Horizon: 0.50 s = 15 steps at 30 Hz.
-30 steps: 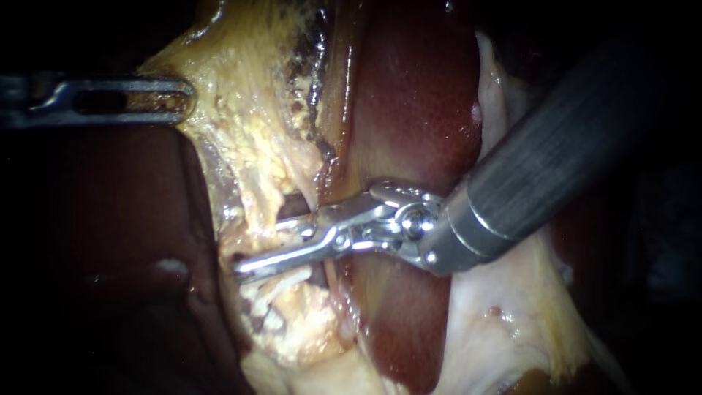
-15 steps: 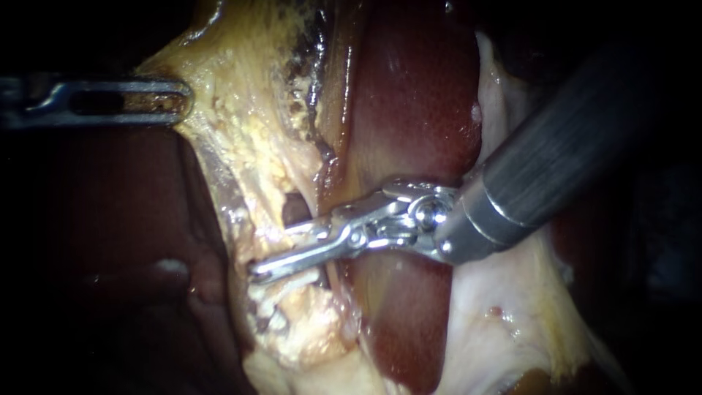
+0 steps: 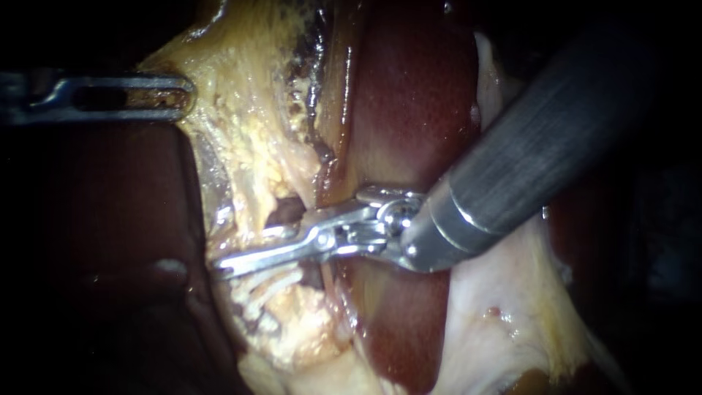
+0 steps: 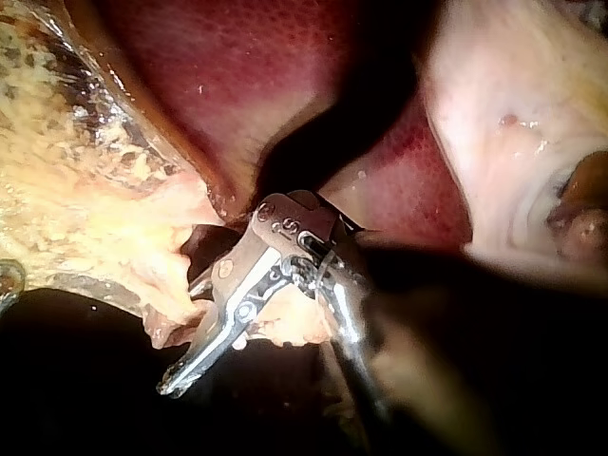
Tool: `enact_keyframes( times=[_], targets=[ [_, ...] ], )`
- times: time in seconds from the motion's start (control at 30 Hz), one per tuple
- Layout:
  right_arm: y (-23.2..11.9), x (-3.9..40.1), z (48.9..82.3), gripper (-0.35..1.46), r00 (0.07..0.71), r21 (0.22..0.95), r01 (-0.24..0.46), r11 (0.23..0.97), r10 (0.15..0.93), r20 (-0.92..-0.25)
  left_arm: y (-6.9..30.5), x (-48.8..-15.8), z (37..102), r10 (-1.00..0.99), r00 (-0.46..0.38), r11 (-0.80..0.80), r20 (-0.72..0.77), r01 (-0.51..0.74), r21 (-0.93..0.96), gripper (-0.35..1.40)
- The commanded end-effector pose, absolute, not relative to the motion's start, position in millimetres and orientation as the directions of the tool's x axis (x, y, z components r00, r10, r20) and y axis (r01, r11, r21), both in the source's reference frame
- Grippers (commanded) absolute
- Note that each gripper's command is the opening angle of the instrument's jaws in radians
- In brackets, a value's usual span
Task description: Clipping third clip left tube
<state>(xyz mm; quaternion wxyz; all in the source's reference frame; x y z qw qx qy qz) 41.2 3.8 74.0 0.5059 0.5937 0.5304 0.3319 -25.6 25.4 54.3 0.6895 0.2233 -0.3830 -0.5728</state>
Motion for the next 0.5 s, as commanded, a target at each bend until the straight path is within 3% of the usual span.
enact_keyframes(
  times=[0.03,0.5],
  targets=[
    [4.1,41.1,74.0,0.39,0.211,0.955,0.288,0.074,0.968,-0.138,25.4,-25.6,54.3,-0.96,0.052,0.246,0.274,0.618,0.747,-0.35],
    [5.8,41.4,72.9,0.3,0.19,0.968,0.251,0.028,0.979,-0.077,25.5,-25.7,54.3,-0.961,0.051,0.245,0.273,0.619,0.746,-0.35]
  ],
)
